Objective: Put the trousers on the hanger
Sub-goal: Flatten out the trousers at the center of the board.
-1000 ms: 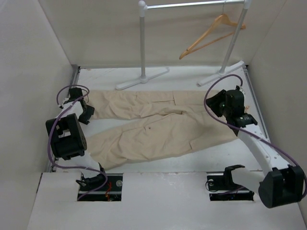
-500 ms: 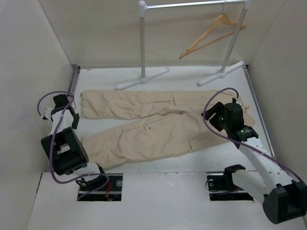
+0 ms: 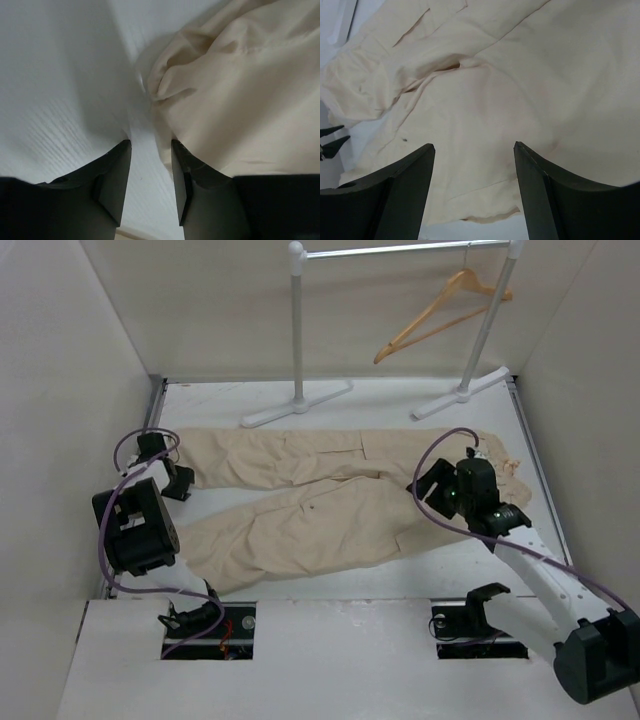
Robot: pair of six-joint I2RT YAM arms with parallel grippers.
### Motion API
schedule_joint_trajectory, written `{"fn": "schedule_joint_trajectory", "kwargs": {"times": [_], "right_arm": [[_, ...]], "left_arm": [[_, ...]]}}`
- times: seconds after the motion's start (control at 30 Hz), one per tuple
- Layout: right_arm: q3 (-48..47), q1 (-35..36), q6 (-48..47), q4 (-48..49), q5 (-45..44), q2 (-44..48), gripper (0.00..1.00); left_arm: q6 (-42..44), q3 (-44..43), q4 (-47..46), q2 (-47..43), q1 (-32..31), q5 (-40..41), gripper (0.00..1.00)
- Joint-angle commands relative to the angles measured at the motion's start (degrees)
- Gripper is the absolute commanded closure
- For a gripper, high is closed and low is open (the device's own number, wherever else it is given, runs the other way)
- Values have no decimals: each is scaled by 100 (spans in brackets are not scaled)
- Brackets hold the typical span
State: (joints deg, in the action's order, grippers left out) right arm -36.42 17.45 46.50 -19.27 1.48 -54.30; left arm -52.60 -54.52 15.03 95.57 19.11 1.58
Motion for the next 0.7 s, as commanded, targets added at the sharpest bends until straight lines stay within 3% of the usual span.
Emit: {"fn": "schedule_joint_trajectory", "kwargs": {"times": [0.0, 0.07, 0.13, 0.2, 0.27, 0.37, 0.53, 0.67], "right_arm": [[170, 87, -71, 125, 72, 271, 29], [276, 96, -53, 90, 55, 350, 31], [390, 96, -36, 81, 37, 385, 37], [469, 26, -36, 81, 55, 385, 48], [540, -79, -36, 125, 28, 377, 57], [575, -247, -45, 186, 90, 263, 58], [470, -247, -106, 274, 134, 166, 52], [338, -247, -194, 310, 134, -71, 44]], "left_arm": [[-224, -6, -315, 216, 53, 87, 66], [-225, -14, -509, 269, 44, 114, 72], [-207, -84, -536, 330, 62, 123, 90], [-198, -76, -483, 235, 97, 175, 100], [-163, 2, -370, -54, 141, 385, 100], [-75, 117, -18, -599, 185, 868, 100], [4, 222, 509, -1189, 273, 1317, 100], [-31, 372, 869, -1216, 282, 1397, 91]]}}
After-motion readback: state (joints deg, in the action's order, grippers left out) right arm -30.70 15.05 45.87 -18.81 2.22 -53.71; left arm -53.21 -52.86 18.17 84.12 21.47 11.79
